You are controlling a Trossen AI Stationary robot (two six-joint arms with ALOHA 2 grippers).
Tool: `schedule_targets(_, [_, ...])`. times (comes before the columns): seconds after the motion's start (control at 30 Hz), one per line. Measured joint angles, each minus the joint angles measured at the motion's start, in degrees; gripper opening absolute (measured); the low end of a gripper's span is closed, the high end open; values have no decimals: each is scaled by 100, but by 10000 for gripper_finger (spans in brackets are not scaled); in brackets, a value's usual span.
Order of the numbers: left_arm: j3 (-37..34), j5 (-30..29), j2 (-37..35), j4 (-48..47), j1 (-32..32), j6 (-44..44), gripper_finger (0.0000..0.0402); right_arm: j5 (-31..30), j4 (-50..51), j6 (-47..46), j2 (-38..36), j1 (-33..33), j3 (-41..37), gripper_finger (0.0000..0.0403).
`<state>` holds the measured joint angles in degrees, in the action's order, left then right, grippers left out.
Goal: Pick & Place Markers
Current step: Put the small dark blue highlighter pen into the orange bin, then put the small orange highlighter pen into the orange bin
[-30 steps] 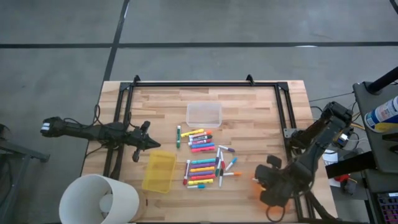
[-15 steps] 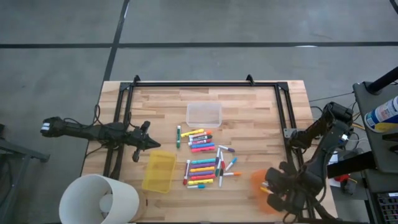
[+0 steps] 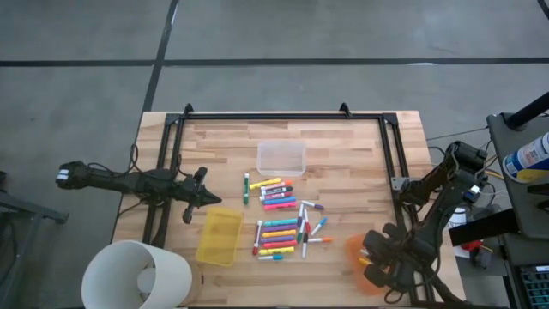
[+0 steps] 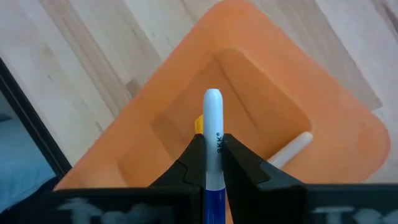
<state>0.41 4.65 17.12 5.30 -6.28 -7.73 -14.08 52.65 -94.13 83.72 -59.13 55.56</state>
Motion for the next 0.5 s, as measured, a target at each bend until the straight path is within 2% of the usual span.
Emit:
schedule_targets(0.2, [2,2,0,-2,2,0,0,91,-97,-135,-1,0,-77,43])
schedule_targets(0.5, [2,2,0,0,2,0,0,84,-64,-378,13,15,-130,117])
